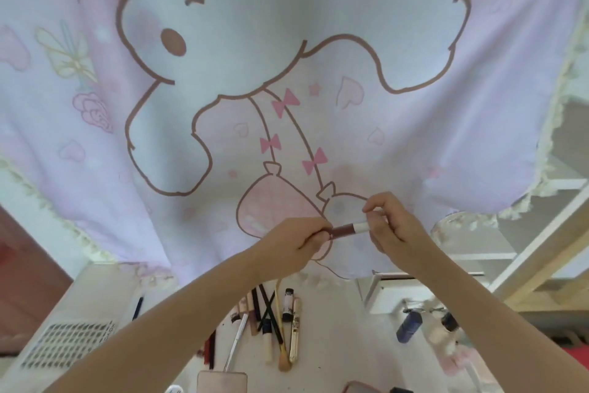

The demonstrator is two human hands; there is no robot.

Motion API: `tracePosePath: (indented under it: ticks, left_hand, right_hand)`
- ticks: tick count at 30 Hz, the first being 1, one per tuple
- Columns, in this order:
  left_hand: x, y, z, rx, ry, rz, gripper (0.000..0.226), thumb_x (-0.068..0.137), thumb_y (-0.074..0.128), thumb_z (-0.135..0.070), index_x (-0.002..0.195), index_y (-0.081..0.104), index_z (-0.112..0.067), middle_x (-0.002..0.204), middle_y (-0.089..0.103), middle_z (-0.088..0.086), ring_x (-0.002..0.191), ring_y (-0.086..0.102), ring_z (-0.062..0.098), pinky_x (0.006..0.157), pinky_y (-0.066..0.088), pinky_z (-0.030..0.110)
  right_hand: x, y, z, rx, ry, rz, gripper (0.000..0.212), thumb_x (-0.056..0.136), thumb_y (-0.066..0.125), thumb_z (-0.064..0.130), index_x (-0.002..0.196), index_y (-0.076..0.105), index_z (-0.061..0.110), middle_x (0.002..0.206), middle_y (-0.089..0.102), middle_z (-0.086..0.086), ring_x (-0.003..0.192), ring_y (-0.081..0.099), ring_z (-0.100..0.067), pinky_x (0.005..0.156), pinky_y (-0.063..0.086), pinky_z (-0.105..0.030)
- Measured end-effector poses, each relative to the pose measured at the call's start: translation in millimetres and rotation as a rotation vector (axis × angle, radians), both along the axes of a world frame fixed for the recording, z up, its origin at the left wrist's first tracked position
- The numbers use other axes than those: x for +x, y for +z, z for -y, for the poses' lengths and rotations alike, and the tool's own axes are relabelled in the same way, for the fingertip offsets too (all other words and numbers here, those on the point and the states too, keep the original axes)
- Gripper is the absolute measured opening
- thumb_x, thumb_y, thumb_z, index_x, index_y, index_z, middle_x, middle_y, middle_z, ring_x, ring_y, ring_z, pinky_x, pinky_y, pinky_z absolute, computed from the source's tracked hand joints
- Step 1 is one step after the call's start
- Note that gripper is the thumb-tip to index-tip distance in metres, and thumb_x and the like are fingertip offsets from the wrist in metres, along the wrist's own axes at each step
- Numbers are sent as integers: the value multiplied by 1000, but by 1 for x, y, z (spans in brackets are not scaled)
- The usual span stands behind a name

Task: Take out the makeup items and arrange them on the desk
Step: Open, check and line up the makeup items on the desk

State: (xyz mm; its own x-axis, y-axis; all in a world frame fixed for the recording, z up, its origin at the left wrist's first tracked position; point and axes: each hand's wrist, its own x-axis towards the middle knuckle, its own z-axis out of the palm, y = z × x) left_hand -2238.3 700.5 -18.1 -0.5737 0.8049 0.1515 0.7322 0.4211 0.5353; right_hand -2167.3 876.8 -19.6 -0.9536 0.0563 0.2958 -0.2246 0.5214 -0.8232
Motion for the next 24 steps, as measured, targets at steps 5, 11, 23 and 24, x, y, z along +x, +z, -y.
tracePosePath:
  ticks: [5, 11, 23, 24]
  left_hand:
    - [-5, 9, 6, -44, 78, -188, 26, 98, 35, -22, 116, 53, -15, 85, 46, -12, 81, 44, 8, 67, 34, 11]
    - [-6, 8, 3, -73, 164, -321, 29, 99, 34, -24, 121, 51, -16, 112, 57, -1, 102, 48, 13, 84, 33, 15]
    - [-7, -4, -3, -39, 239, -347, 30, 99, 35, -22, 122, 52, -13, 112, 57, 2, 103, 48, 15, 83, 31, 14]
    - [-7, -3, -3, -35, 241, -354, 30, 99, 34, -22, 123, 51, -13, 113, 56, 2, 104, 47, 15, 82, 29, 13]
  right_hand:
    - [-4, 12, -4, 88, 52, 187, 26, 97, 36, 18, 74, 47, 25, 47, 53, 8, 41, 47, -2, 51, 41, -19]
    - [-2, 8, -4, 50, -40, 31, 35, 87, 53, 0, 81, 52, 35, 72, 59, 8, 63, 57, 2, 58, 47, -8]
    - [-7, 1, -8, -199, -2, 84, 38, 82, 59, -3, 90, 54, 34, 90, 58, 10, 64, 61, 7, 59, 51, -11]
    - [-6, 4, -6, -227, 17, 135, 36, 84, 59, 3, 93, 52, 37, 92, 59, 11, 63, 62, 3, 57, 52, -13]
